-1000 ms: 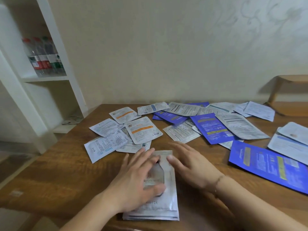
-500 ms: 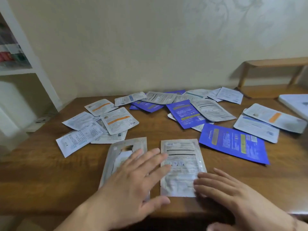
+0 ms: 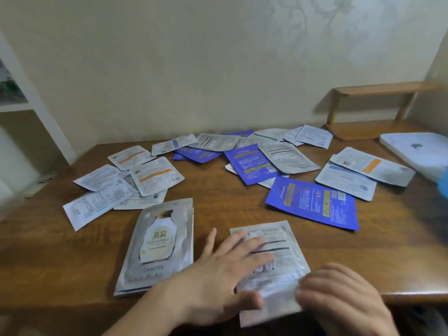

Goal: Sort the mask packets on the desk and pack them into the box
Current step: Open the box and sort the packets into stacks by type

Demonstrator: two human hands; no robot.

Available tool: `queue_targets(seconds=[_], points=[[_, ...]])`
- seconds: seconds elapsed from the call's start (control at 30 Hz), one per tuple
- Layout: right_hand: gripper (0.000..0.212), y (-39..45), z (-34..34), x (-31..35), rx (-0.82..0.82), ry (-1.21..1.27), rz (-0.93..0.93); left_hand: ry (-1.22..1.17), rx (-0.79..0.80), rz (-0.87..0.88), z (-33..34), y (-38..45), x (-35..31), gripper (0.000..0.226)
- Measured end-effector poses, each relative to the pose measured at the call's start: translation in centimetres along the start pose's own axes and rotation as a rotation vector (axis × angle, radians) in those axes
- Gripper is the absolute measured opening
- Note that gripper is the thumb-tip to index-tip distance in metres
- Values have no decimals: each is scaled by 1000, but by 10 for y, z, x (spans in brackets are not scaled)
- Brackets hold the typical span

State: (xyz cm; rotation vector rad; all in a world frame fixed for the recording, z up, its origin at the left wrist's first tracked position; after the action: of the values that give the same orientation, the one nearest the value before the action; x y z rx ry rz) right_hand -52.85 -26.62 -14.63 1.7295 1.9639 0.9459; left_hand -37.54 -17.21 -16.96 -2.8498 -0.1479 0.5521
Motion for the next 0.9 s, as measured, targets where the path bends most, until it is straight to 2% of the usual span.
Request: queue_targets(seconds=[0.07,0.17,0.2,0.27,0.3,0.4,0.47,0.53,0.6,0.67,0.73,0.8,0.9], points=[[8,35,-24,-13,-155,135,156,-221,-158,36,-5,-1,2,107],[17,99,-47,-46,-228,304,433,-768,-468,-64,-17,-3,17,112],[20,118,-46,-59,-210,320,491,-943,-522,-93,-20,-1,19,95],[14,149,-35,-85,-126,392,593,-1158,-586,-113,-24,10,15,40],[9,159,-24,-98,-72,463,655,-1183,-616,-145,-25,14,13,26],[19,162,7,-128,61,604,830,-1244,-670,-209,-20,21,15,20],[22,158,15,-134,81,643,877,-1315,-670,-193,-18,20,14,24],[21,156,17,-134,81,696,910,-1326,-714,-170,-23,10,13,45],[21,160,20,-128,81,797,922,-1204,-791,-198,-31,-11,16,69],[20,174,29,-114,99,874,899,-1025,-871,-249,-41,-42,22,61],[19,191,49,-93,139,897,862,-948,-907,-285,-45,-76,37,50],[19,210,76,-70,184,910,824,-905,-948,-334,-42,-110,56,53],[22,229,117,-41,271,828,761,-712,-1038,-464,-33,-153,82,54]])
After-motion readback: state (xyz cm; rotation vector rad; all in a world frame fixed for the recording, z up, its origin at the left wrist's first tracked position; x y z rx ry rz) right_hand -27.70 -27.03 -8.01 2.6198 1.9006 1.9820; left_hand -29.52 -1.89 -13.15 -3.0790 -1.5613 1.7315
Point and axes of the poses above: each hand's wrist, its own y-axis towards the middle knuckle, its own z-axis out of the palm, x = y × z, the point moved 7 cm from there along y, towards the middle knuckle, and after that the axes turned 6 degrees about x, right-handed, at the moved point
